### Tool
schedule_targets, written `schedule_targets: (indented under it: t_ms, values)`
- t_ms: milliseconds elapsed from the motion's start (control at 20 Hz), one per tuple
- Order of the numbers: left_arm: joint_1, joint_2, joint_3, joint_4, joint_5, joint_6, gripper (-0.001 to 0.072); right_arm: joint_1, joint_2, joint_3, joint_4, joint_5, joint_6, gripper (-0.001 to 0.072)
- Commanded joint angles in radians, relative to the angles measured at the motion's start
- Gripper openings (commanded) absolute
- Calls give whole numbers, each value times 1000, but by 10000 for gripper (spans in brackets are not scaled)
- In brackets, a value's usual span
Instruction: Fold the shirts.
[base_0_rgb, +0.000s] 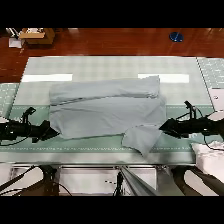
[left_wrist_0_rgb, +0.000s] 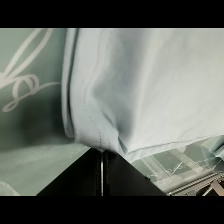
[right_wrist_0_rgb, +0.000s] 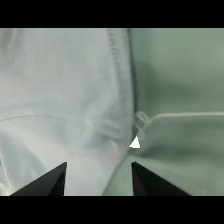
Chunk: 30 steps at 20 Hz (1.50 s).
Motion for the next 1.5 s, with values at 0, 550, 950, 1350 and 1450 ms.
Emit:
schedule_targets:
  t_ms: [0, 550, 950, 1350, 1450]
  values:
    - [1, 0, 0, -3, -3, 11, 21, 155, 3, -15, -44, -140, 164, 480]
    - [-2, 2, 275, -160, -49, 63, 20, 236, 44, 337, -33, -259, 128, 22]
    - [-161, -176, 523, -310, 170, 51, 20, 236, -389, 698, 39, -458, 119, 22]
    - [-201, -517, 848, -316, 162, -5, 20, 256, -660, 932, 108, -455, 123, 23]
    - [-201, -550, 853, -315, 161, -4, 21, 280, -690, 932, 79, -455, 123, 24]
